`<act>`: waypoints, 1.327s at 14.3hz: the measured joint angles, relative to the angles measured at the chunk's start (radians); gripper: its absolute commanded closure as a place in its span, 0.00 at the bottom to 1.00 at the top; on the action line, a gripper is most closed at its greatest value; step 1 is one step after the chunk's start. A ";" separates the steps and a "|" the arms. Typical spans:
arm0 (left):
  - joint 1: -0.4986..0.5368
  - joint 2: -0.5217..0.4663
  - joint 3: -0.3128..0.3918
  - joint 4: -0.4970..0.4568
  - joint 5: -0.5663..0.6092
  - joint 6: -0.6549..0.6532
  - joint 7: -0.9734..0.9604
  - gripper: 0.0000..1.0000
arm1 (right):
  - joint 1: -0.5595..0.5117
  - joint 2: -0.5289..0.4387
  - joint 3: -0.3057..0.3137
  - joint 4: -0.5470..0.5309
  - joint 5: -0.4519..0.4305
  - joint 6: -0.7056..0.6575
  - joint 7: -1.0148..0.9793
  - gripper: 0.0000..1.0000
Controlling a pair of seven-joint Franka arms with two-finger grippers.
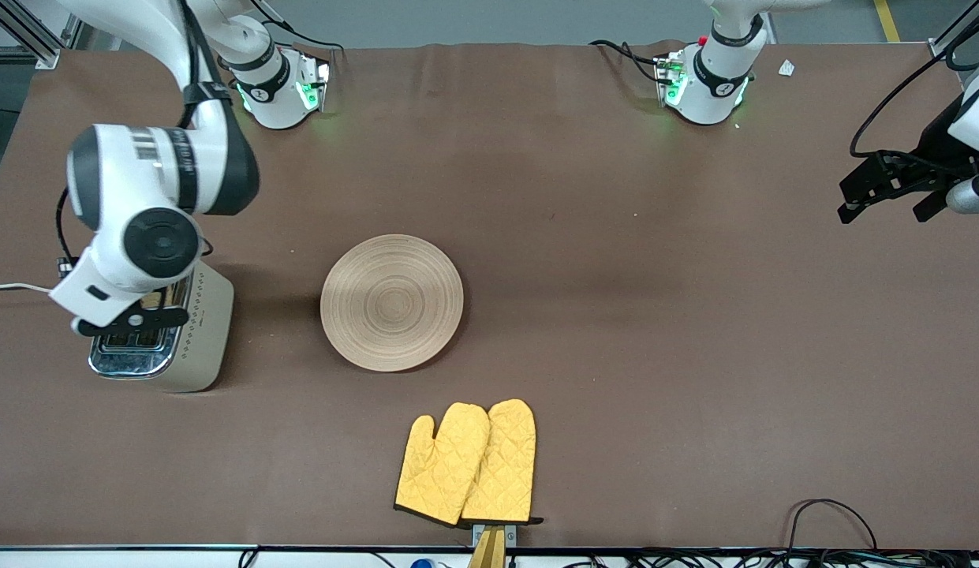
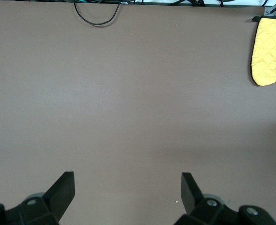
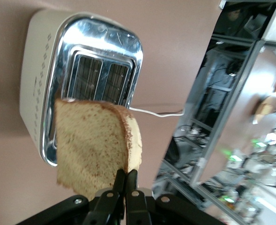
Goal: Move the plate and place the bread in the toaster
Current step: 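Lower the bread into the toaster slot and open the right gripper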
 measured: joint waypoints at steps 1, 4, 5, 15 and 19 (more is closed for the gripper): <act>0.000 0.000 0.000 0.000 0.000 0.000 0.000 0.00 | -0.028 0.000 -0.001 0.005 0.022 0.019 0.007 0.98; 0.000 0.000 0.000 0.000 0.000 0.000 0.000 0.00 | -0.085 0.002 -0.002 0.006 0.049 0.052 0.009 0.99; 0.000 0.000 0.000 0.000 0.000 0.000 0.000 0.00 | -0.088 0.005 -0.002 0.006 0.049 0.060 0.009 0.99; 0.000 0.000 0.000 0.000 0.000 0.000 0.000 0.00 | -0.091 0.044 0.001 -0.001 0.043 0.166 0.014 1.00; 0.000 0.000 0.000 0.000 0.000 0.000 0.000 0.00 | -0.090 0.045 0.004 -0.035 0.041 0.245 0.014 1.00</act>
